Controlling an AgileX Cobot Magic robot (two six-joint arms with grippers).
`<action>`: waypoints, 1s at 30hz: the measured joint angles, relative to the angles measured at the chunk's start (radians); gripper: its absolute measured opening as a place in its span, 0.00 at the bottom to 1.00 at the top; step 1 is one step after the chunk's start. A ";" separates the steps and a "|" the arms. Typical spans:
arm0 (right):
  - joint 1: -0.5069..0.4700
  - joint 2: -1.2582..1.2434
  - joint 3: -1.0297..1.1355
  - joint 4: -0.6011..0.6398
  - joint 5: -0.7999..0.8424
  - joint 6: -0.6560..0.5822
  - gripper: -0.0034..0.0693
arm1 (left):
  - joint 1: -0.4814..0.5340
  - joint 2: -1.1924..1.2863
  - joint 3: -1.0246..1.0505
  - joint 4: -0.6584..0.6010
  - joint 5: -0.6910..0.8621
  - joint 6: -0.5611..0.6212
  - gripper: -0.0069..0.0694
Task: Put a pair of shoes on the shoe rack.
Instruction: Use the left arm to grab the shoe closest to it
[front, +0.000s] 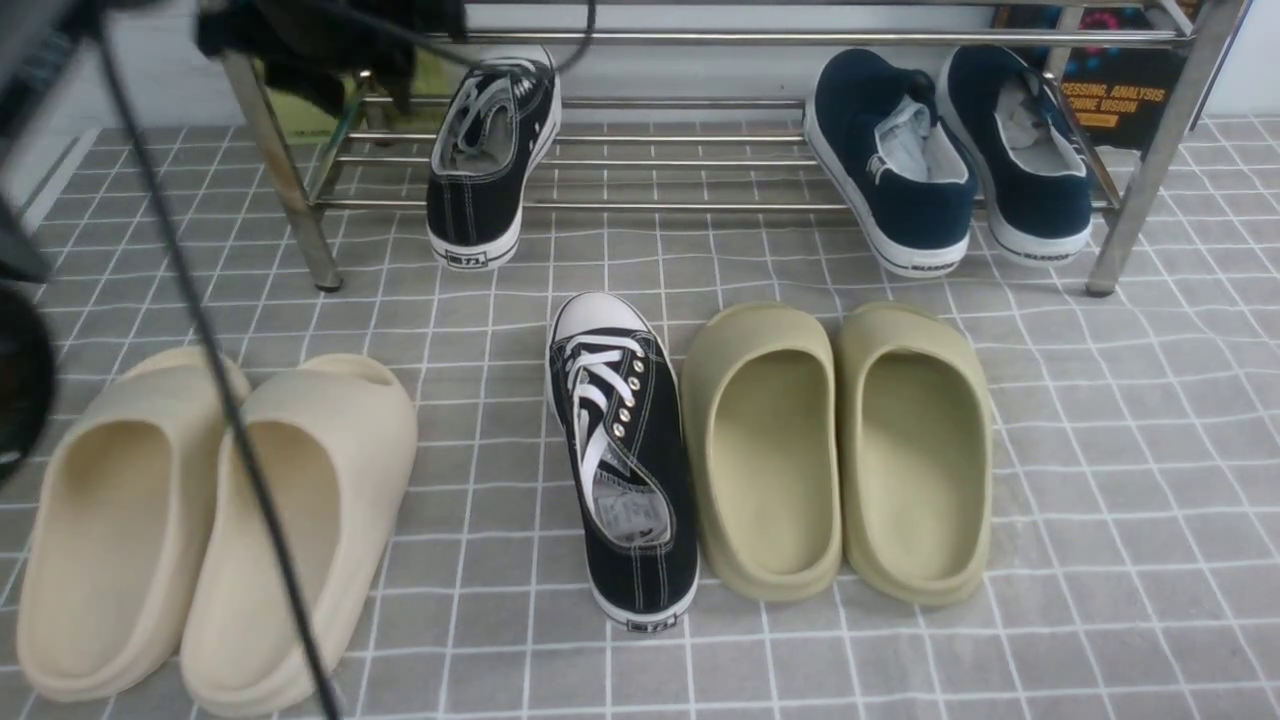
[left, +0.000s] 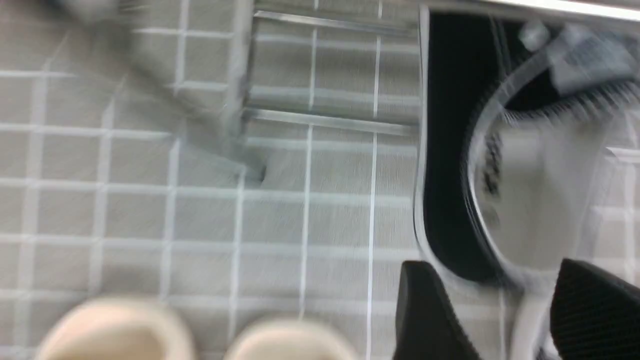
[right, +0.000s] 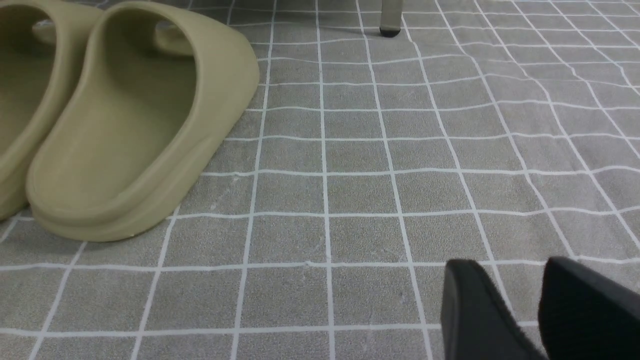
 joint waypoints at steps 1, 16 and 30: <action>0.000 0.000 0.000 -0.001 0.000 0.000 0.38 | 0.000 -0.020 0.004 -0.008 0.005 0.000 0.56; 0.000 0.000 0.000 -0.001 0.000 0.000 0.38 | -0.251 -0.342 0.888 -0.385 -0.210 0.068 0.56; 0.000 0.000 0.000 -0.001 0.000 0.000 0.38 | -0.328 -0.239 0.998 -0.126 -0.524 -0.242 0.37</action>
